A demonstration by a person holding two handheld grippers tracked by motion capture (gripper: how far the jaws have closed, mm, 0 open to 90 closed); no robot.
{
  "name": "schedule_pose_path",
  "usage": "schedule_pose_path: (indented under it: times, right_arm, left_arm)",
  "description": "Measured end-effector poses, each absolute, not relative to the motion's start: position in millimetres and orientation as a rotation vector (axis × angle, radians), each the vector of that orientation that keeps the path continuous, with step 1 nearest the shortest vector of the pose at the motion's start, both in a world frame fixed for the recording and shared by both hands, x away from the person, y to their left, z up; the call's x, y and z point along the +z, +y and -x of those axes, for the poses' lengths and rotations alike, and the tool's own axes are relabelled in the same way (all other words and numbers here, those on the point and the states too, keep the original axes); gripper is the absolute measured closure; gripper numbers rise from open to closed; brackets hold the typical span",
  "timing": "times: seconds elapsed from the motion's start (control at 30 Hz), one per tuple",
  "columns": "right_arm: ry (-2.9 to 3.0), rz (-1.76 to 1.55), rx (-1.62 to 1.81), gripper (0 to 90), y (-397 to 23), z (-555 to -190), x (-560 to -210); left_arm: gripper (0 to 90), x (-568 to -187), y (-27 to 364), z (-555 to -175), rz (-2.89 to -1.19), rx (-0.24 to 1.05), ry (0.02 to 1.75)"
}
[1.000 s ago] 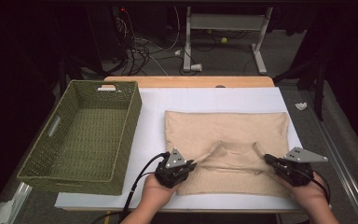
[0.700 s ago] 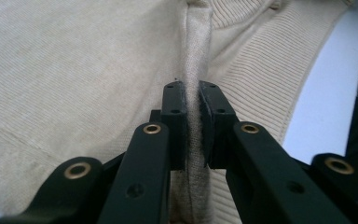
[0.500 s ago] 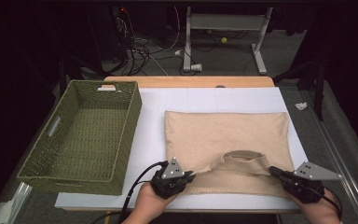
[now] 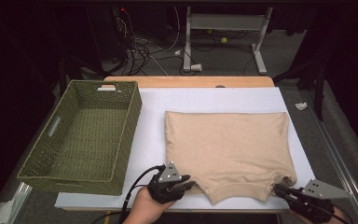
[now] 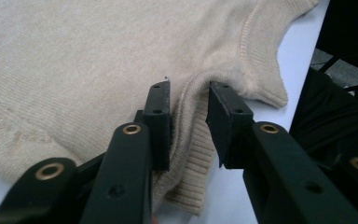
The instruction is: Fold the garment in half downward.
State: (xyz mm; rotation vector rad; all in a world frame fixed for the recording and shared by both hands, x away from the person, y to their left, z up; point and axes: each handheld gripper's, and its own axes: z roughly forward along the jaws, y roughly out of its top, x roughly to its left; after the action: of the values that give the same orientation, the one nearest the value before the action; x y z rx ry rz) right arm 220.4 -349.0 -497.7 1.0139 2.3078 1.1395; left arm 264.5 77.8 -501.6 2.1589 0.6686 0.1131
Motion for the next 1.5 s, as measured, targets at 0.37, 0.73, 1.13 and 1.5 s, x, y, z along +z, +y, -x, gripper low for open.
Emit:
schedule_pose_path:
  times: [0.37, 0.73, 1.13, 1.5]
  right_arm:
    - [2.004, -1.104, 1.203, 78.4, -376, -229, -464]
    - [2.17, -1.189, 1.014, 83.6, -371, -243, -501]
    - [2.138, -1.193, 1.119, 69.5, -370, -239, -497]
    - [2.13, -1.131, 1.216, 37.8, -321, -259, -481]
  left_arm:
    - [47.9, -490, 84, -263, -2.064, 0.209, 0.703]
    - [47.9, -511, 95, -276, -2.114, 0.144, 0.848]
    - [34.4, -503, 104, -276, -2.089, 0.26, 0.876]
    - [24.6, -502, 120, -285, -2.022, 0.276, 0.947]
